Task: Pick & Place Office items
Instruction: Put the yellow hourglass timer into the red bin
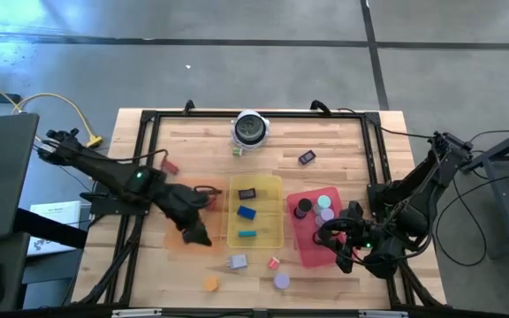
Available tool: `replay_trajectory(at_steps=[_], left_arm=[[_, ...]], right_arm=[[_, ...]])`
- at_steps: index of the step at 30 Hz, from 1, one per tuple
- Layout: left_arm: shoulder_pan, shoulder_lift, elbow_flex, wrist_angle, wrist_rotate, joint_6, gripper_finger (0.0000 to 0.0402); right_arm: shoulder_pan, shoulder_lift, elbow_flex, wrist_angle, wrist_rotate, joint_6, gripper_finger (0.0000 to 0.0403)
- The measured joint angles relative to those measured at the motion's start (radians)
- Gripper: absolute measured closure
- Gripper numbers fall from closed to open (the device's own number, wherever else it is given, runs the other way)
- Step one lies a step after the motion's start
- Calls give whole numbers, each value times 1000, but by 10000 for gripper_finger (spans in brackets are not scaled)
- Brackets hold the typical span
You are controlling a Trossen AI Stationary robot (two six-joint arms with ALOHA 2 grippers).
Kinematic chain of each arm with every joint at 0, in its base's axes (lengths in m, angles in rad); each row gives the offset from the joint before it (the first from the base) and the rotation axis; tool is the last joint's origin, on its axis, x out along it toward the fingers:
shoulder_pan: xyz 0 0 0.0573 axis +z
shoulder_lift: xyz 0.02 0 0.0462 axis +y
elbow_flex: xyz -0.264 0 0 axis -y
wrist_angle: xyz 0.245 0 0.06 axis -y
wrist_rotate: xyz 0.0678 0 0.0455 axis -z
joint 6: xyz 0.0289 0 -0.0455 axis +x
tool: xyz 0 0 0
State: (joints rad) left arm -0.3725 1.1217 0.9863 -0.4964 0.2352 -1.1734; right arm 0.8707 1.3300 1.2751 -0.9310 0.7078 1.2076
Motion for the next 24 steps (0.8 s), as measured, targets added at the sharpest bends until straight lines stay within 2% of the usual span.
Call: replay_trajectory(at_steps=[5,13,16,20,24], left_arm=[[-72,-6,0,219,1,97,112],[-145,-6,2,365,-97,182,112],[-158,-6,12,448,-146,285,112],[-148,-6,27,602,-155,480,112],[-122,-6,27,729,-156,573,112]], right_arm=[[0,0,0,0,3,0,199],[0,0,0,0,4,0,199],[0,0,0,1,4,0,199],[0,0,0,6,4,4,199],[0,0,0,19,4,3,199]])
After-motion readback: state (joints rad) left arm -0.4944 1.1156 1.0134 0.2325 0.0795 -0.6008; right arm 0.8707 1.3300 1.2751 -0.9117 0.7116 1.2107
